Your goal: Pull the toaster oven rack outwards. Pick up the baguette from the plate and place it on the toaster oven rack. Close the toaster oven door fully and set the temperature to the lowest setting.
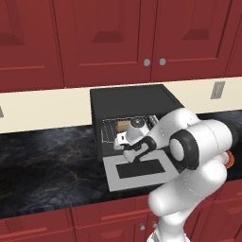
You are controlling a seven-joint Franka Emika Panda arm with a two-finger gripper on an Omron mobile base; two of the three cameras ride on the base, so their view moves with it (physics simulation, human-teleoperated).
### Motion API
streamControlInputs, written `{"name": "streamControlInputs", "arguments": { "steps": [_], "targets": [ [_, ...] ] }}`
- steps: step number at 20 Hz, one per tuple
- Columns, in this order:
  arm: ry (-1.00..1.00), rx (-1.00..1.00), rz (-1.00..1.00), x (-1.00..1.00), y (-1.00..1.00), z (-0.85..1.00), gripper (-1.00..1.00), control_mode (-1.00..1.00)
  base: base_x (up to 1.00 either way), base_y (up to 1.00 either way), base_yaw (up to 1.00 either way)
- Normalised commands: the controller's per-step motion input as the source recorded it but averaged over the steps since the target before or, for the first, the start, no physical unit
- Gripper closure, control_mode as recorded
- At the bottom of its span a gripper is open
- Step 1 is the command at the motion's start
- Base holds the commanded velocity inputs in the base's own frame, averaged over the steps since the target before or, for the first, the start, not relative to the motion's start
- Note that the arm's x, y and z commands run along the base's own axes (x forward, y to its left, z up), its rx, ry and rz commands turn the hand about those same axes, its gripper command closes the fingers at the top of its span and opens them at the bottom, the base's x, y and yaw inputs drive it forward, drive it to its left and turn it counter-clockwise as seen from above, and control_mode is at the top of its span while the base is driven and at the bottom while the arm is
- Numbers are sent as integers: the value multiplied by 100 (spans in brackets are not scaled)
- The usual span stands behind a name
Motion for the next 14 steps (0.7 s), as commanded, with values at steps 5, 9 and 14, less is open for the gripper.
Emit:
{"name": "streamControlInputs", "arguments": {
  "steps": [5, 9, 14],
  "targets": [
    [-27, 0, 0, 24, -2, 14, -100, -100, 0, 0, 0],
    [-35, 0, 0, -3, 0, 60, -100, -100, 0, 0, 0],
    [-21, 0, 0, -39, 0, 96, -100, -100, 0, 0, 0]
  ]
}}
